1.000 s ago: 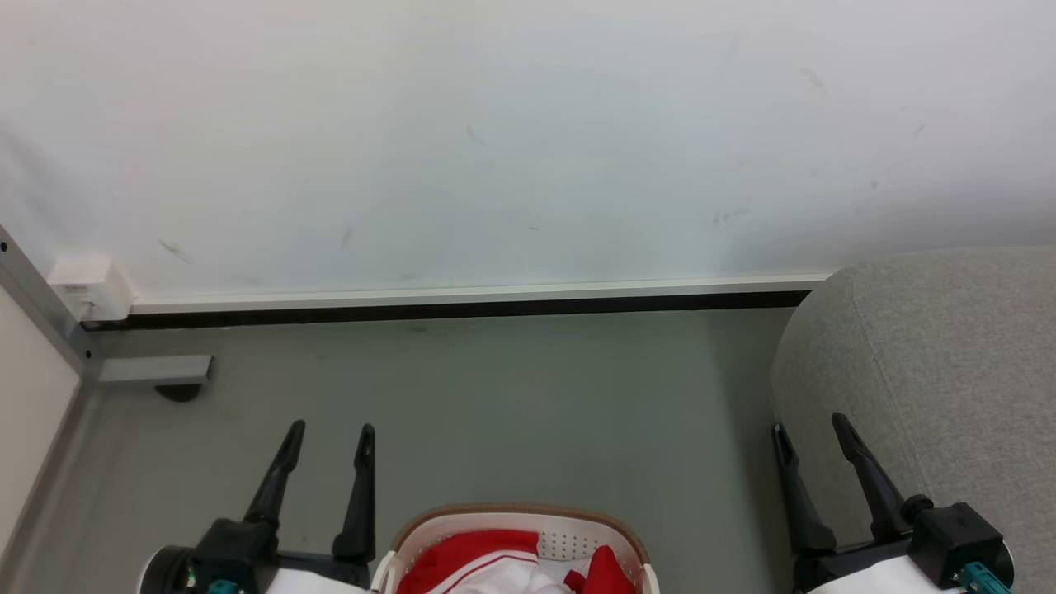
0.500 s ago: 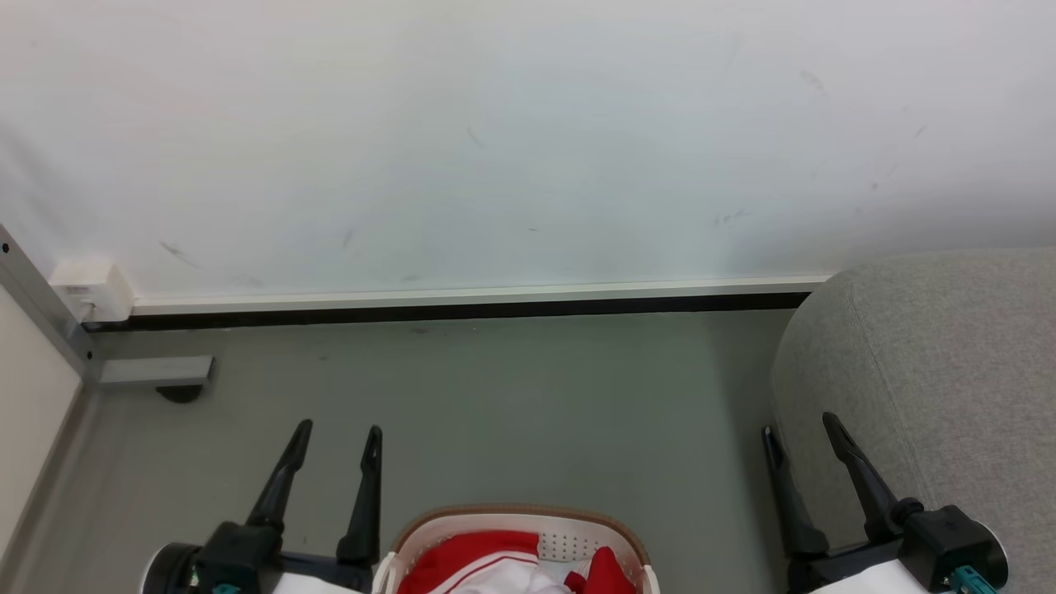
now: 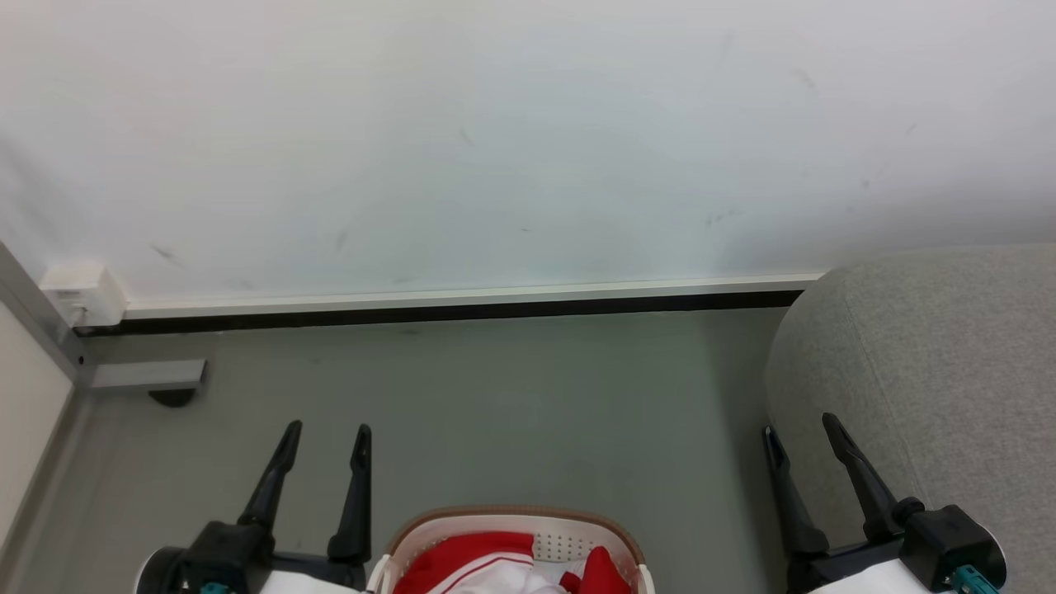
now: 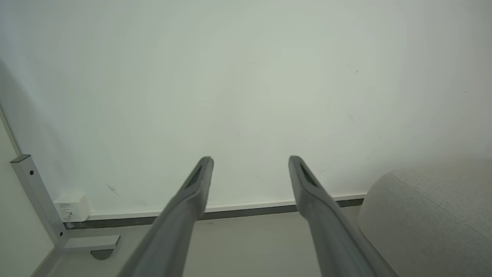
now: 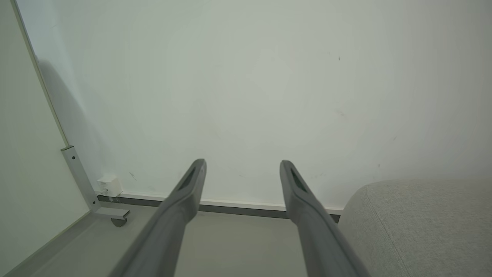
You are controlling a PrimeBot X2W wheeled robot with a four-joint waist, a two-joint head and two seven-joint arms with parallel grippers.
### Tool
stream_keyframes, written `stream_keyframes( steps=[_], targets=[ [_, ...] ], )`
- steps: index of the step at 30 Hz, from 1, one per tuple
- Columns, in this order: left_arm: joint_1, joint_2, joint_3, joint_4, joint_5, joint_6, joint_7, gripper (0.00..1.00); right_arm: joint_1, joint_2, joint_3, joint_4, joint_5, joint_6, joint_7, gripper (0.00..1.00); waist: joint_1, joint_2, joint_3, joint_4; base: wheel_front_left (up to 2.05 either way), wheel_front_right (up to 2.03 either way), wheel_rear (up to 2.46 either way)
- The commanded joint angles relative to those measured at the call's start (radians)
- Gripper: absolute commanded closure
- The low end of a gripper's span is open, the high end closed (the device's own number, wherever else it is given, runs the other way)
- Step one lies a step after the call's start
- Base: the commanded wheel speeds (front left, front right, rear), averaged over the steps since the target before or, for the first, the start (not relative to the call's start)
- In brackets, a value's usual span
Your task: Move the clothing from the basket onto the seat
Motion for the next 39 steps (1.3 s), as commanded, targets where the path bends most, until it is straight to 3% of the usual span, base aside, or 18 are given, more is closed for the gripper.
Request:
stream_keyframes(
  steps=[1,17,28,39],
  targets=[
    [-0.001,0.001,0.005,0.005,-0.011,-0.003,-0.001,0.0,-0.013,-0.001,0.0,0.003,0.012,-0.002,0.0,0.0,0.0,0.0,-0.001,-0.004,0.0,0.0,0.0],
    [-0.047,-0.003,0.011,0.117,-0.021,-0.007,-0.001,0.0,-0.043,-0.001,-0.025,-0.021,-0.002,-0.002,0.0,0.0,0.0,0.0,0.093,-0.09,0.0,0.0,0.0],
    [-0.2,0.018,-0.027,0.348,-0.004,-0.055,-0.001,0.0,-0.108,-0.001,-0.078,-0.072,0.012,-0.002,0.0,0.0,0.0,0.0,0.266,-0.161,0.0,0.0,0.0],
    [-0.395,0.076,-0.106,0.674,0.016,-0.096,0.032,0.0,-0.176,-0.001,-0.088,-0.109,0.043,-0.002,0.0,0.0,0.0,0.0,0.419,-0.231,0.0,0.0,0.0]
  ],
)
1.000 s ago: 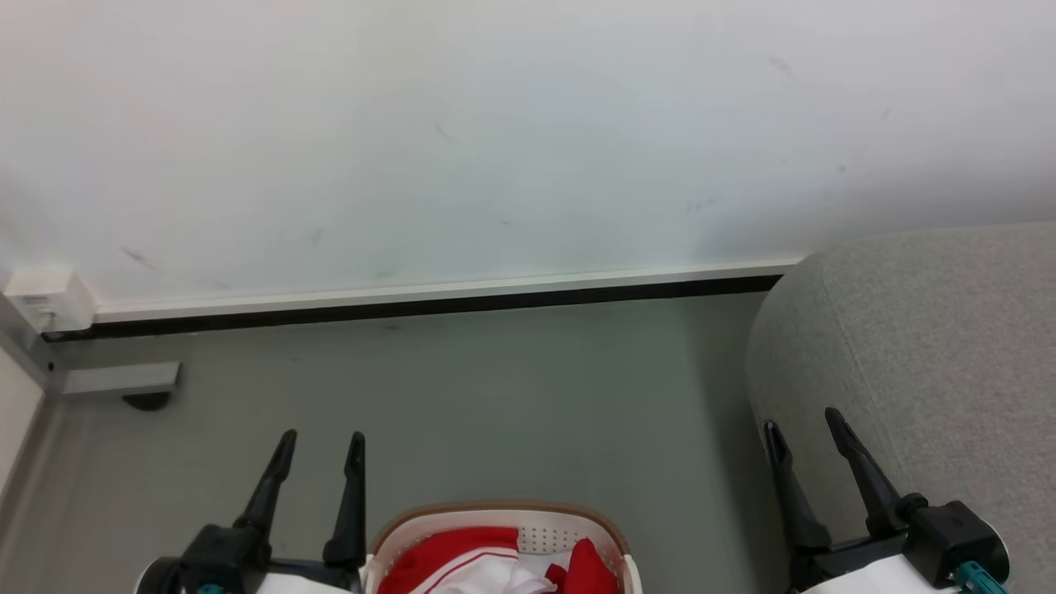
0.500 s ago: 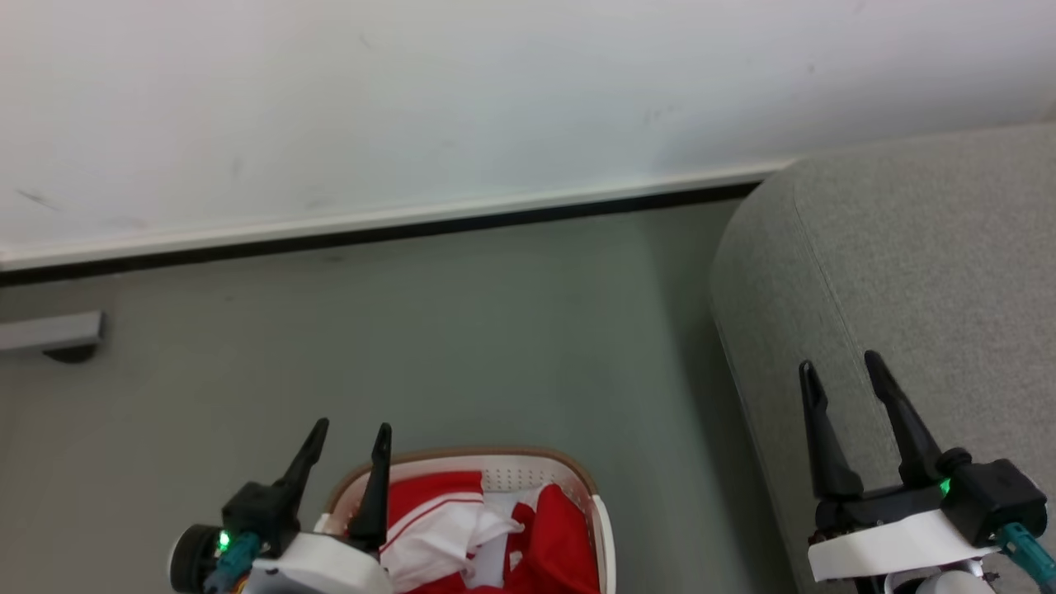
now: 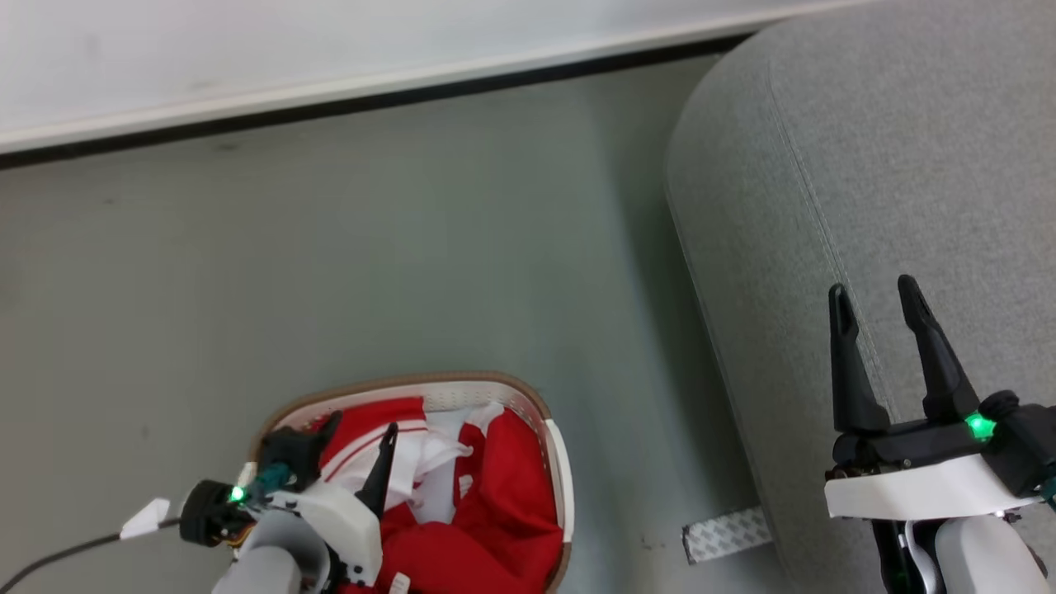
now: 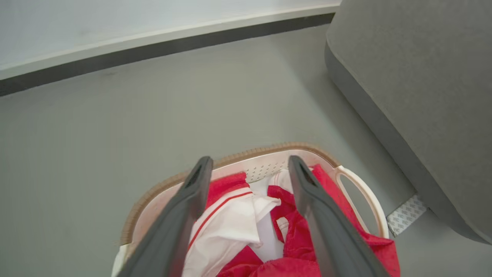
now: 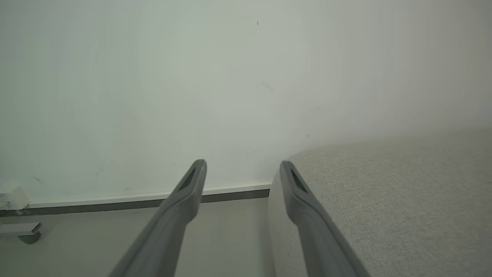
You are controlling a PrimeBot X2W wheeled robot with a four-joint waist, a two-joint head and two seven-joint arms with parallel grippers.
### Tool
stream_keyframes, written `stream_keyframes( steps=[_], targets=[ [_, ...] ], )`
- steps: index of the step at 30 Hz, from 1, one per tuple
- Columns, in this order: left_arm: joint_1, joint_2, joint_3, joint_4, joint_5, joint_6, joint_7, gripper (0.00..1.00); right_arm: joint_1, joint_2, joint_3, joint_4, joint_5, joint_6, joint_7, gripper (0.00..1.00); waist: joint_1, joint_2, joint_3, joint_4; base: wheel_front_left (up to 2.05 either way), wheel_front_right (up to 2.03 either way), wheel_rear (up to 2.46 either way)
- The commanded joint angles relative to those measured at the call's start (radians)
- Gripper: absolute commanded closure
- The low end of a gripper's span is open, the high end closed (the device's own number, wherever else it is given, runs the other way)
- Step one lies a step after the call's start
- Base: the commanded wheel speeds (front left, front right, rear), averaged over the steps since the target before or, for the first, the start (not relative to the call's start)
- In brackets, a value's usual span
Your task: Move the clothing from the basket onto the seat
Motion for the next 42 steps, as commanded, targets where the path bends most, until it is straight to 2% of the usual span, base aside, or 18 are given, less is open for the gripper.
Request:
stream_keyframes(
  steps=[1,14,19,27,35,37,42],
  targets=[
    [-0.035,0.019,-0.009,0.036,0.014,-0.005,0.013,0.0,-0.02,-0.001,-0.002,-0.006,0.006,-0.002,0.001,0.0,-0.0002,0.0,0.05,-0.033,0.0,0.0,0.0],
    [-0.236,0.06,-0.149,0.347,0.019,-0.014,0.11,0.0,-0.093,-0.001,-0.021,-0.05,0.04,-0.002,0.001,0.0,-0.0002,0.0,0.233,-0.095,0.0,0.0,0.0],
    [-0.311,0.1,-0.211,0.422,0.018,-0.015,0.122,0.0,-0.114,0.0,-0.025,-0.068,0.06,-0.002,0.001,0.0,-0.0002,0.0,0.308,-0.122,0.0,0.0,0.0],
    [-0.411,0.159,-0.312,0.497,0.088,-0.013,0.137,0.0,-0.131,-0.001,-0.031,-0.096,0.087,-0.002,0.001,0.0,-0.0002,0.0,0.397,-0.156,0.0,0.0,0.0],
    [-0.486,0.172,-0.374,0.529,0.136,-0.009,0.18,0.0,-0.145,-0.001,-0.035,-0.11,0.102,-0.002,0.001,0.0,-0.0002,0.0,0.454,-0.165,0.0,0.0,0.0],
    [-0.508,0.171,-0.394,0.542,0.146,-0.012,0.22,0.0,-0.151,-0.001,-0.026,-0.112,0.106,-0.002,0.001,0.0,-0.0002,0.0,0.473,-0.166,0.0,0.0,0.0],
    [-0.519,0.172,-0.398,0.553,0.136,-0.012,0.251,0.0,-0.153,-0.001,-0.022,-0.113,0.108,-0.002,0.001,0.0,-0.0002,0.0,0.483,-0.164,0.0,0.0,0.0]
  ],
)
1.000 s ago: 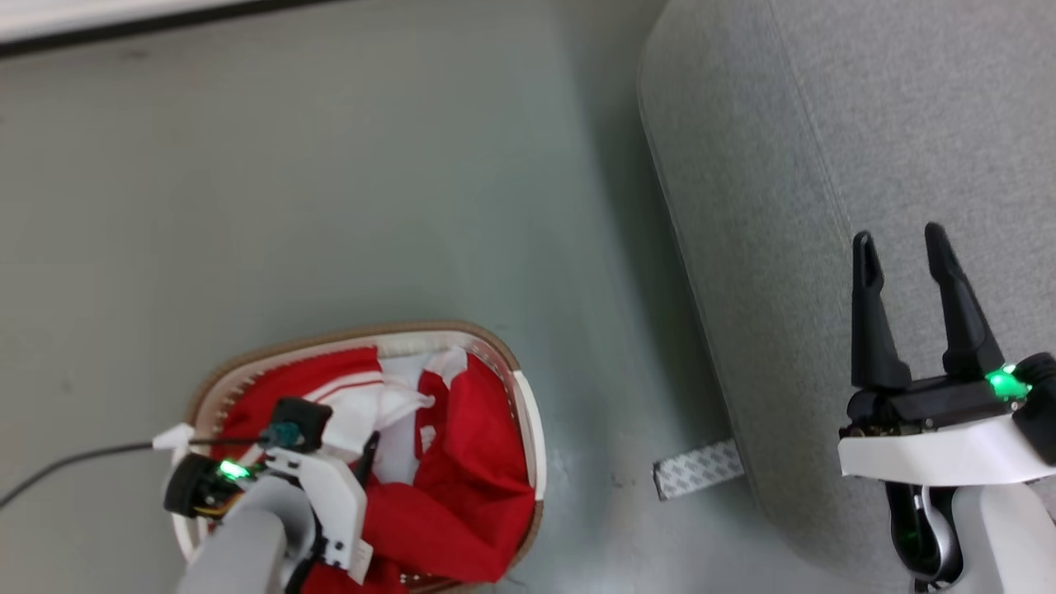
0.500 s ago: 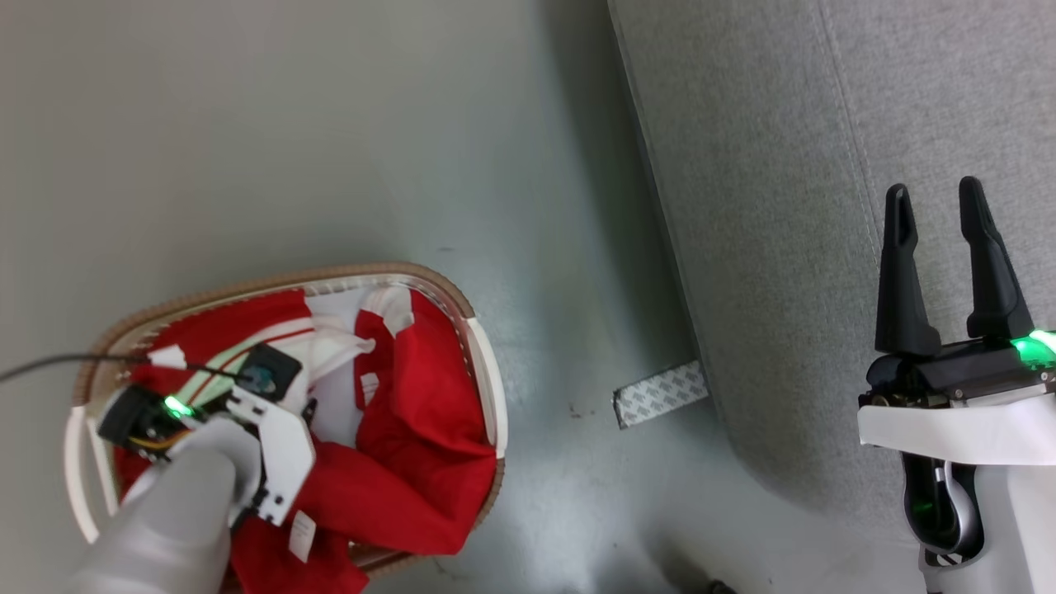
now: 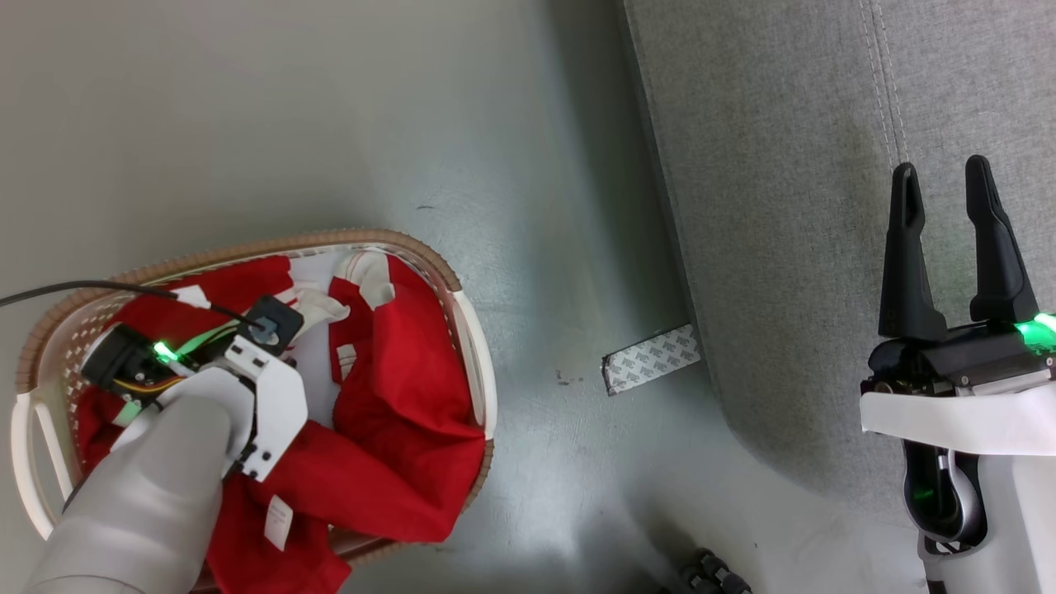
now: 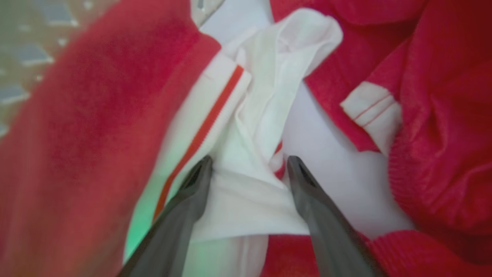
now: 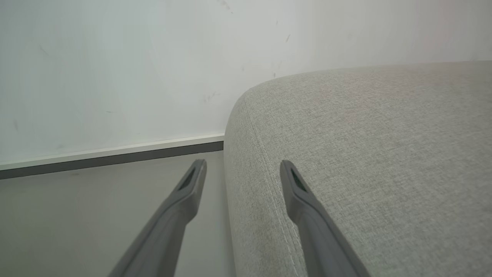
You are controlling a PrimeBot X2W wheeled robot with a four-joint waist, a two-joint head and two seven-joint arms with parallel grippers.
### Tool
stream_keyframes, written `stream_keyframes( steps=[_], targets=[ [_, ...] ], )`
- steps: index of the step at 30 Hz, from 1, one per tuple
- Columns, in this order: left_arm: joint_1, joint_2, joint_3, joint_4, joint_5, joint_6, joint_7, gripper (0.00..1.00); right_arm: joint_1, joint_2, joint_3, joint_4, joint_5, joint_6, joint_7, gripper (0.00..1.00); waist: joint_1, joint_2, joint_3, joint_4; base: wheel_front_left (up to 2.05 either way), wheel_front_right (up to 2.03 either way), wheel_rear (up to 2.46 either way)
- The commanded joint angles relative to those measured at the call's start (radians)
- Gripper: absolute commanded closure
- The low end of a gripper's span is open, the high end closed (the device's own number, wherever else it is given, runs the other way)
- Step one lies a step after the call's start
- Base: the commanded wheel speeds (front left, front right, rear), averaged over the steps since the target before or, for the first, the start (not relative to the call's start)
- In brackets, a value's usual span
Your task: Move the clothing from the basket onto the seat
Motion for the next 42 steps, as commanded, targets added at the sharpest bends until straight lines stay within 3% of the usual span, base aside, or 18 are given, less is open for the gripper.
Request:
stream_keyframes(
  steps=[1,2,3,12,18,27,42],
  targets=[
    [0.0,0.007,-0.002,0.014,-0.001,-0.003,0.01,0.33,-0.012,0.0,0.0,-0.002,0.004,-0.002,0.001,0.0,0.0,0.0,0.001,0.002,0.0,0.0,0.0],
    [0.0,0.005,-0.004,0.015,-0.004,-0.003,0.01,0.78,-0.013,0.0,-0.001,0.0,0.003,-0.002,0.001,0.0,0.0,0.0,0.0,0.003,0.0,0.0,0.0],
    [0.001,0.003,-0.006,0.016,-0.006,-0.004,0.008,1.0,-0.014,0.0,-0.001,0.002,0.002,-0.002,0.001,0.0,0.0,0.0,-0.003,0.004,0.0,0.0,0.0],
    [0.059,-0.047,0.001,0.016,-0.06,-0.004,-0.06,1.0,-0.007,-0.001,0.003,0.027,-0.025,-0.002,0.001,0.0,0.0,0.0,-0.113,0.037,0.0,0.0,0.0],
    [0.139,-0.125,0.056,0.011,-0.142,0.005,-0.2,1.0,0.032,-0.001,-0.002,0.056,-0.069,-0.002,0.001,0.0,0.0,0.0,-0.293,0.106,0.0,0.0,0.0],
    [0.252,-0.192,0.09,-0.048,-0.231,-0.005,-0.271,1.0,0.098,-0.001,0.003,0.102,-0.111,-0.002,0.001,0.0,0.0,0.0,-0.533,0.216,0.0,0.0,0.0],
    [0.465,-0.162,0.149,-0.565,-0.348,-0.006,-0.271,1.0,0.227,-0.001,0.01,0.151,-0.108,-0.002,0.001,0.0,0.0,0.0,-0.776,0.343,0.0,0.0,0.0]
  ],
)
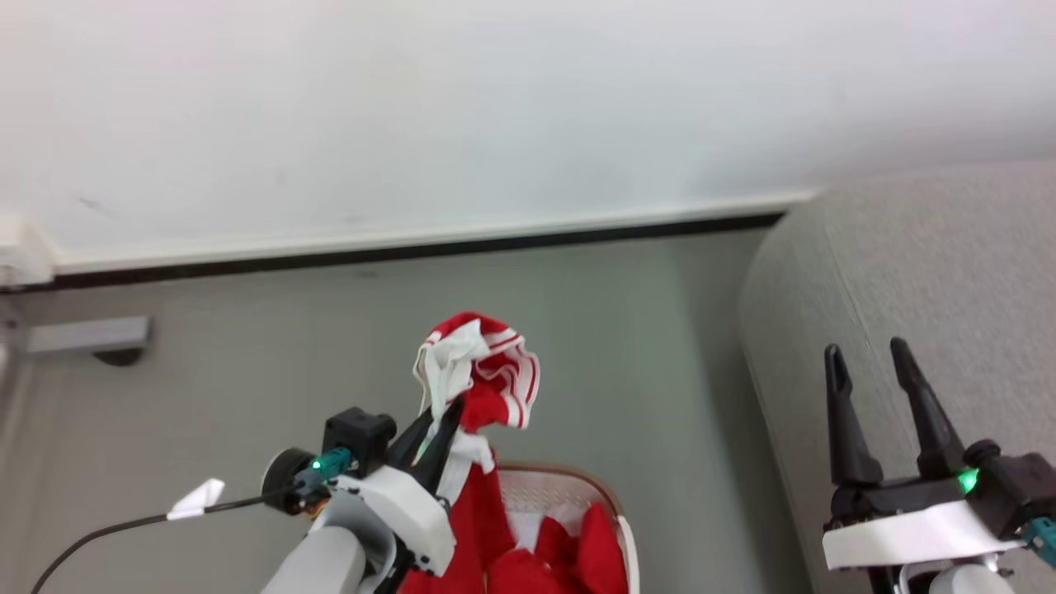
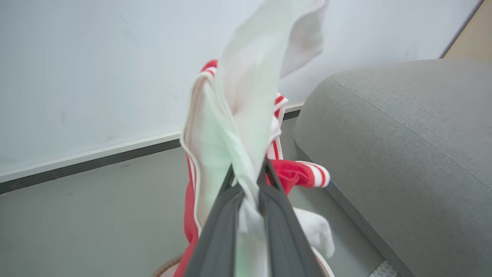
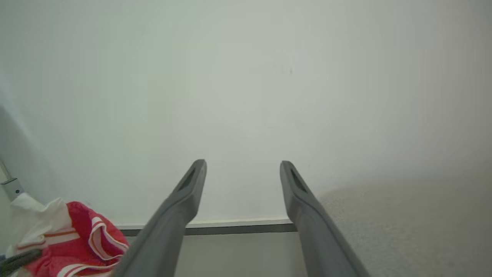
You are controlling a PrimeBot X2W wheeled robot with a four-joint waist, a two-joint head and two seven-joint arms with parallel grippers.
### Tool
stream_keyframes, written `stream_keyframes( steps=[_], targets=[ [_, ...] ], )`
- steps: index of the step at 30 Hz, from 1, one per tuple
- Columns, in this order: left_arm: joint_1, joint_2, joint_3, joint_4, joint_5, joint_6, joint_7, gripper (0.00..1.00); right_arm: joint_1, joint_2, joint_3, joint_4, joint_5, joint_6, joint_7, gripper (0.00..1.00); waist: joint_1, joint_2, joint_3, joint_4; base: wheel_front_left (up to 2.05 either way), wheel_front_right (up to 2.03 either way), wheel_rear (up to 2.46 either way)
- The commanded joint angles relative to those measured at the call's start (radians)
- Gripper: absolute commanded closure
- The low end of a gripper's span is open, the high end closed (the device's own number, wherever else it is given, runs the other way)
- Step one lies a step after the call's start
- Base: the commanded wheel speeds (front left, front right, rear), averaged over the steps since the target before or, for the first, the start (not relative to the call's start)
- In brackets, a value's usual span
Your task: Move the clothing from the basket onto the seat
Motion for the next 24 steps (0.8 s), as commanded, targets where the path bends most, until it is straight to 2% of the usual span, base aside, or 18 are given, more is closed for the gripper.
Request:
stream_keyframes(
  steps=[1,9,24],
  targets=[
    [0.017,0.012,0.0,-0.039,-0.014,0.002,-0.001,1.0,0.021,-0.002,0.002,0.007,0.0,-0.002,0.001,0.0,0.0002,0.0,-0.059,0.051,0.0,0.0,0.0],
    [0.006,0.03,-0.008,-0.221,-0.073,0.002,0.017,1.0,0.06,-0.002,0.031,0.019,0.013,-0.002,0.001,0.0,0.0002,0.0,-0.119,0.076,0.0,0.0,0.0],
    [-0.028,0.049,0.024,-0.604,-0.133,0.05,0.199,1.0,0.087,-0.002,0.107,0.031,0.024,-0.002,0.001,0.0,0.0002,0.0,-0.155,0.097,0.0,0.0,0.0]
  ],
)
